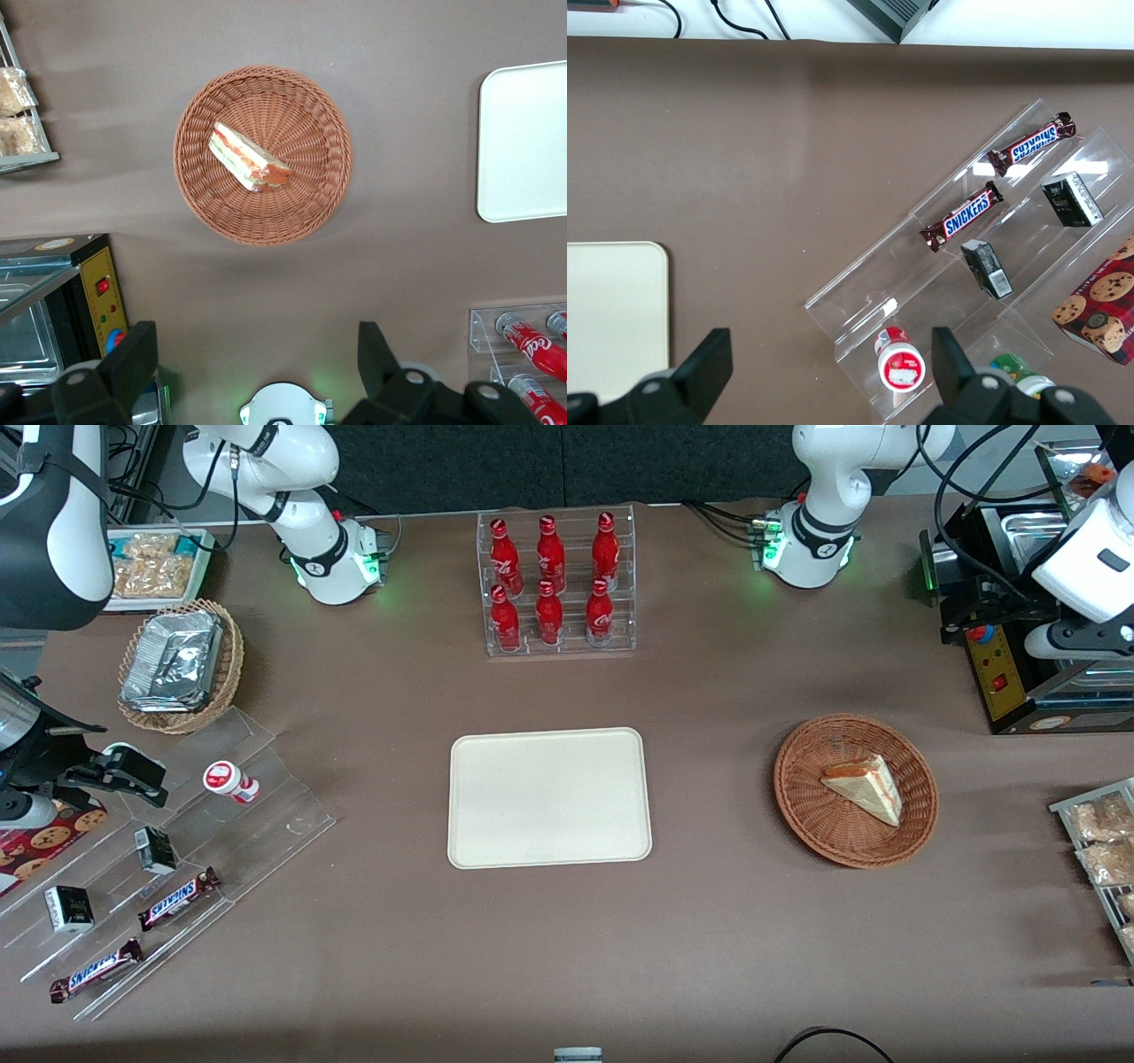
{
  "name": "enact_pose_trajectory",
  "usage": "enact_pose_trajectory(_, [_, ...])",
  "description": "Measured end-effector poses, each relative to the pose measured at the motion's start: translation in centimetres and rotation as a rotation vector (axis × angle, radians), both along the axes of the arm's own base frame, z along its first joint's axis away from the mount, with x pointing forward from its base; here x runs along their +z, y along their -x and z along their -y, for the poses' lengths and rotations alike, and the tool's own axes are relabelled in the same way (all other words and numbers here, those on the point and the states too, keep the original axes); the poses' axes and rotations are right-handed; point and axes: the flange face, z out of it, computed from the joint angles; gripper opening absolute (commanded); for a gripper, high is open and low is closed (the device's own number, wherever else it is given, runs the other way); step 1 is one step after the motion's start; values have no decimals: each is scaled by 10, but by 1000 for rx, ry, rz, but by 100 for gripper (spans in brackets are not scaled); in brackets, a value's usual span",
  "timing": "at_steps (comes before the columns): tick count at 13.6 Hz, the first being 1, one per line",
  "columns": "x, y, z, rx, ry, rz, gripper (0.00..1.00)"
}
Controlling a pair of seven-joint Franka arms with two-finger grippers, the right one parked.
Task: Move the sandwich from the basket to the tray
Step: 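Move the left gripper over the sandwich in the wicker basket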
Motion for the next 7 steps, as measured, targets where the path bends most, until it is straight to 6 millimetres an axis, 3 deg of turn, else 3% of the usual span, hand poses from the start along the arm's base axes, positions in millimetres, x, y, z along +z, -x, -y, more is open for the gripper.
enact_pose_trajectory(4, [-9,-4,0,7,-3,-18,100])
enact_pose_trajectory(5, [-24,-12,-2,46,-11,-42,100])
enact_pose_trajectory(7, [-72,-41,-3,244,-44,-77,100])
